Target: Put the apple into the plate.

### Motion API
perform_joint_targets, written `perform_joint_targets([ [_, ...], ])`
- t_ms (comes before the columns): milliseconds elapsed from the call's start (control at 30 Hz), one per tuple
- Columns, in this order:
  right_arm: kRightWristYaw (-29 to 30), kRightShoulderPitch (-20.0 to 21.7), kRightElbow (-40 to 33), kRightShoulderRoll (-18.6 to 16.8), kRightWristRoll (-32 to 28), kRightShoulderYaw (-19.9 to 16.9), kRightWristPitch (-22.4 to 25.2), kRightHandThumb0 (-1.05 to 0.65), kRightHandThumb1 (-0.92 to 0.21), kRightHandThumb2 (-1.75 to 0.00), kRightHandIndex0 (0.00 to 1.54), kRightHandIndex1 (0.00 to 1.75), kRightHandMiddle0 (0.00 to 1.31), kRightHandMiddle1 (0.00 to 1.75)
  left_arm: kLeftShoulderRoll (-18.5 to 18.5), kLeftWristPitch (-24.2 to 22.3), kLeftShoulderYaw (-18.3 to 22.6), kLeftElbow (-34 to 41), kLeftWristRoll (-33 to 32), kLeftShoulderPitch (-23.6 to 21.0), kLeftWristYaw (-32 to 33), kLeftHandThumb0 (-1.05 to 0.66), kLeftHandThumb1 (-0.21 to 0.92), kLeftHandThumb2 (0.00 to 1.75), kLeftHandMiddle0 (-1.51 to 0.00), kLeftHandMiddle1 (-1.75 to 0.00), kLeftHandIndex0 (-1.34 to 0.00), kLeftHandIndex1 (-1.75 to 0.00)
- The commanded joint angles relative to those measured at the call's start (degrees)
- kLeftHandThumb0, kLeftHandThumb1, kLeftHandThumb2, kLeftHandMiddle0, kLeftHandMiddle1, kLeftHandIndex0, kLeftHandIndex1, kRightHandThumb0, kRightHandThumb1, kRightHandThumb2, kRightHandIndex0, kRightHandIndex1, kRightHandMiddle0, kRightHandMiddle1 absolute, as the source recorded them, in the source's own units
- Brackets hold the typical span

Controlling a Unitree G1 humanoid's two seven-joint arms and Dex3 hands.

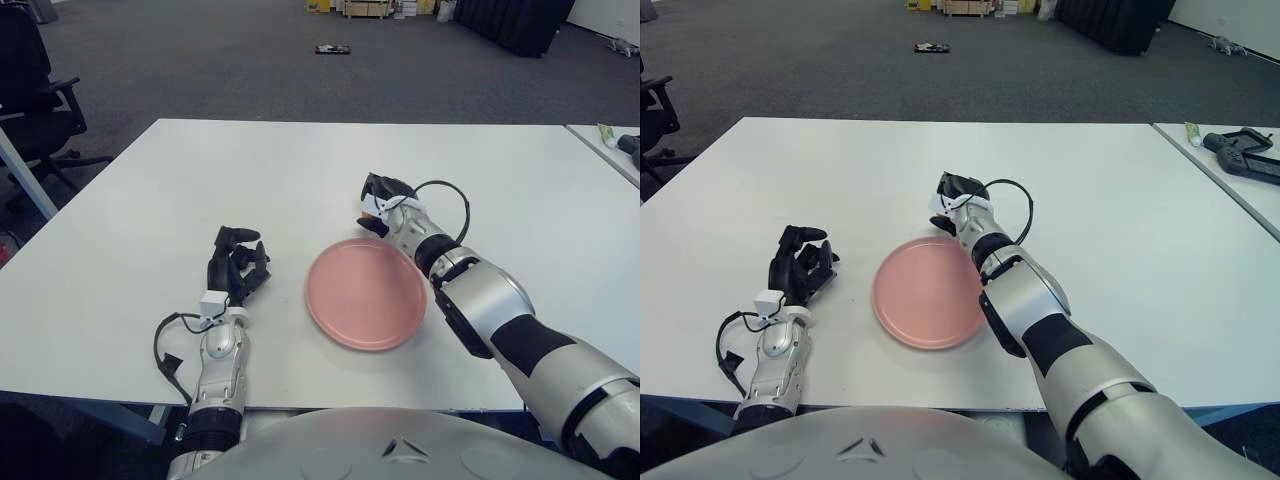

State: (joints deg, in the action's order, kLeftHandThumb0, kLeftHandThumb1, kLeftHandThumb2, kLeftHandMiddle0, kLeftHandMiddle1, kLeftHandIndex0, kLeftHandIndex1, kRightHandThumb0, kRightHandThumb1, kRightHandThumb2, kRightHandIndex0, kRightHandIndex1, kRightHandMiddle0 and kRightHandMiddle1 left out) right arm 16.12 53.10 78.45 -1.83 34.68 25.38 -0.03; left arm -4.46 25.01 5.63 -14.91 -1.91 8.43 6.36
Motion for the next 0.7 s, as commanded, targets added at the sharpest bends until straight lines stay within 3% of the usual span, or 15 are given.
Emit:
perform_joint_targets([
  [0, 2.0, 1.0, -0.1, 1.2, 3.0, 2.8, -2.1, 0.00, -0.08, -1.54, 0.86, 1.58, 0.56, 1.75, -0.3, -1.4, 0.2, -0.5, -1.2, 0.9, -0.7, -0.38, 0.68, 0.86, -0.61, -1.75, -0.34, -1.75],
  [233, 3.9, 1.6, -0.4, 3.4, 7.9, 7.8, -6.5, 0.00, -0.04, -1.59, 0.87, 1.61, 0.58, 1.75, -0.5, -2.0, 0.4, 0.0, -2.0, 0.9, -0.9, -0.38, 0.69, 0.86, -0.59, -1.75, -0.34, -1.75],
  [667, 4.7, 2.4, -0.2, 4.8, 9.9, 9.9, -8.5, 0.00, -0.04, -1.61, 0.86, 1.65, 0.58, 1.75, -0.5, -1.0, 0.8, -0.5, -2.5, 0.6, -1.1, -0.38, 0.68, 0.86, -0.58, -1.75, -0.34, -1.75],
])
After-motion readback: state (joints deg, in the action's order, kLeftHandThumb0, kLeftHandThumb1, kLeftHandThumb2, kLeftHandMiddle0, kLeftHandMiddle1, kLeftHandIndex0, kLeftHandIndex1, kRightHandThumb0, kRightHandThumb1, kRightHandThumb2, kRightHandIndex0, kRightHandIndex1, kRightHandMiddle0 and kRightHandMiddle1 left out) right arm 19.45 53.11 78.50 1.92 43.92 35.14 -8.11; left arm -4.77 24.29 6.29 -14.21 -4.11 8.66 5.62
